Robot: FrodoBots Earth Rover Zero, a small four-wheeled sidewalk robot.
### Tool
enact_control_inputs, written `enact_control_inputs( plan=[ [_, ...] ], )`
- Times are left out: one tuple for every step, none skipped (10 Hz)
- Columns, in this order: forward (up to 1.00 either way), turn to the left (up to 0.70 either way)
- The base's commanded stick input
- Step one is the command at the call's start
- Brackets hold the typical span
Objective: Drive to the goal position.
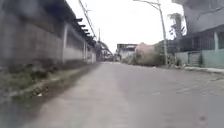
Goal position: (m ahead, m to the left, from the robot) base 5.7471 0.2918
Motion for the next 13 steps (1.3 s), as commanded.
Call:
enact_control_inputs(
  plan=[
    [1.00,-0.02],
    [1.00,-0.02],
    [1.00,-0.02],
    [1.00,-0.02],
    [1.00,-0.02],
    [1.00,-0.02],
    [1.00,-0.02],
    [1.00,-0.02],
    [1.00,-0.02],
    [1.00,-0.03],
    [1.00,-0.03],
    [1.00,-0.03],
    [1.00,-0.03]
  ],
)
